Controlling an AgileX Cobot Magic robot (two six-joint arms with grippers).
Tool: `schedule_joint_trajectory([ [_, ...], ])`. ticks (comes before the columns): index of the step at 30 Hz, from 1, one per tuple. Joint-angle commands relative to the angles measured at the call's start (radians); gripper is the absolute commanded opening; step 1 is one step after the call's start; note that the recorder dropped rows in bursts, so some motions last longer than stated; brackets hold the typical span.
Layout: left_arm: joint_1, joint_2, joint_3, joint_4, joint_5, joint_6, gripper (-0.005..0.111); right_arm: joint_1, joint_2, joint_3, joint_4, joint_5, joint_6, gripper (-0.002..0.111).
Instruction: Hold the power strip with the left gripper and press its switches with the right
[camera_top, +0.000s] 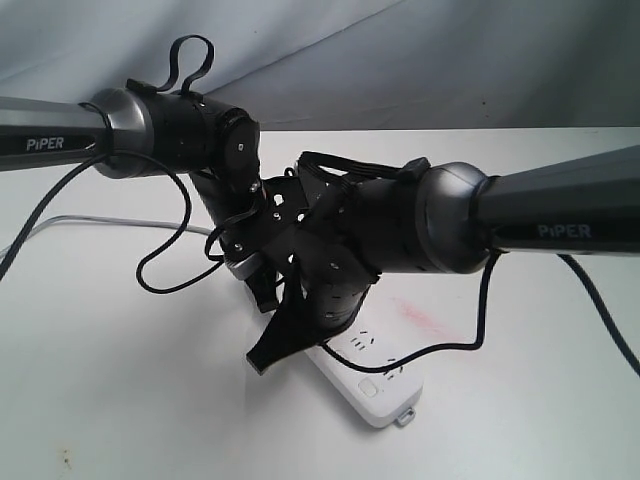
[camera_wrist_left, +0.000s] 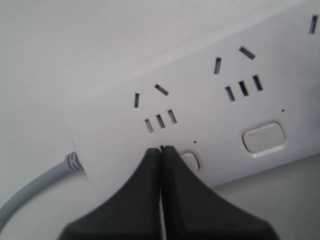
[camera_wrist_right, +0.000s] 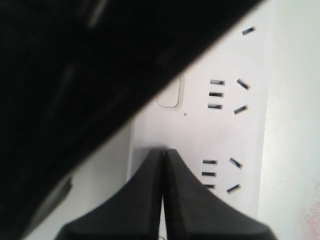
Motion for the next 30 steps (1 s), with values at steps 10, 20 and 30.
schedule_joint_trajectory([
  [10,-0.021,0.015,0.02,-0.035,0.051,-0.003,0.0,0.002,-0.1,0.035,0.058,-0.071,0.01,0.0],
  [20,-0.021,0.015,0.02,-0.035,0.051,-0.003,0.0,0.0,-0.096,0.032,-0.143,-0.088,0.178,0.0],
  [30,-0.021,0.015,0.02,-0.035,0.051,-0.003,0.0,0.0,-0.073,0.032,-0.124,-0.117,0.178,0.0],
])
